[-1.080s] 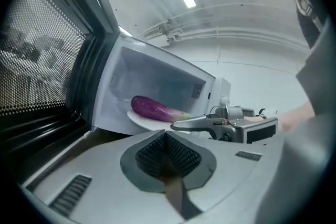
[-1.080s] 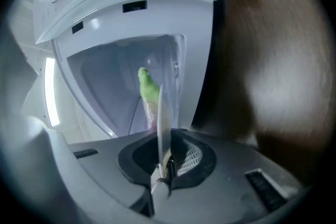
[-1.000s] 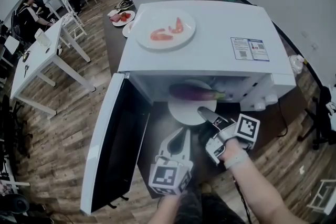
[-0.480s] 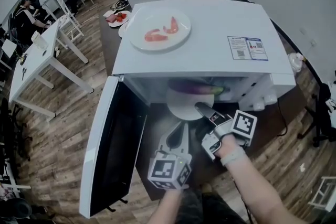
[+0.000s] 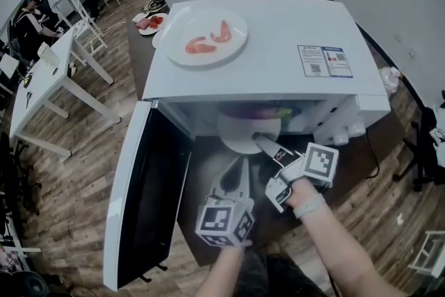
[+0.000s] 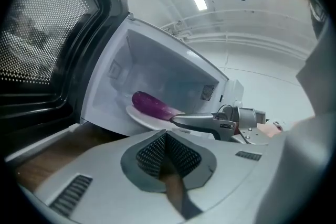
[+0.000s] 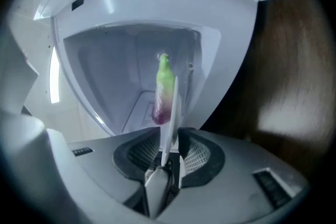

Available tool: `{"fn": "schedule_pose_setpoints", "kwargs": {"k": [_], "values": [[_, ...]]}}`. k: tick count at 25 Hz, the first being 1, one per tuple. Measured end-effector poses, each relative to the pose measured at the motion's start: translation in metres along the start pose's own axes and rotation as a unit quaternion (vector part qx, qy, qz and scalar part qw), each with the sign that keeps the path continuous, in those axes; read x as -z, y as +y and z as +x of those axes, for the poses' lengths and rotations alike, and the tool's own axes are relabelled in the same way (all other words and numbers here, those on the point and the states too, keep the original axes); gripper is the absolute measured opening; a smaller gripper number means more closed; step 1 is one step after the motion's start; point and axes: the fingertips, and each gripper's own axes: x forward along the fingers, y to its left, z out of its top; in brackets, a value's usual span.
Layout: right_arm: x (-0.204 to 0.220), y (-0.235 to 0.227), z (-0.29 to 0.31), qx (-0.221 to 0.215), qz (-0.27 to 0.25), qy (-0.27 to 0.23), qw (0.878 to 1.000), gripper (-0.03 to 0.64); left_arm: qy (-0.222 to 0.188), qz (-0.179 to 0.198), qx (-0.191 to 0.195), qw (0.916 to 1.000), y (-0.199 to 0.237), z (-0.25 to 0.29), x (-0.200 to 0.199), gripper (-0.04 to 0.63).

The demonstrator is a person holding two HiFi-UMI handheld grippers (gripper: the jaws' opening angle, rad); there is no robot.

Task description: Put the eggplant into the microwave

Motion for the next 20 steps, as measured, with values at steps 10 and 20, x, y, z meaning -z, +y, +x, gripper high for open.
{"fn": "schedule_pose_setpoints", "kwargs": {"k": [10, 20], "values": [[0.015, 0.003, -0.017, -0.009, -0.046, 0.023, 0.999, 0.144, -0.005, -0.014, -0.003, 0.9999, 0.003, 0.007, -0.002, 0.0], [0.022, -0.006, -0.038, 0.064, -0.242, 0.022, 0.968, 0.002, -0.005, -0.025, -0.009, 0.9996, 0.007, 0.011, -0.004, 0.0]]}}
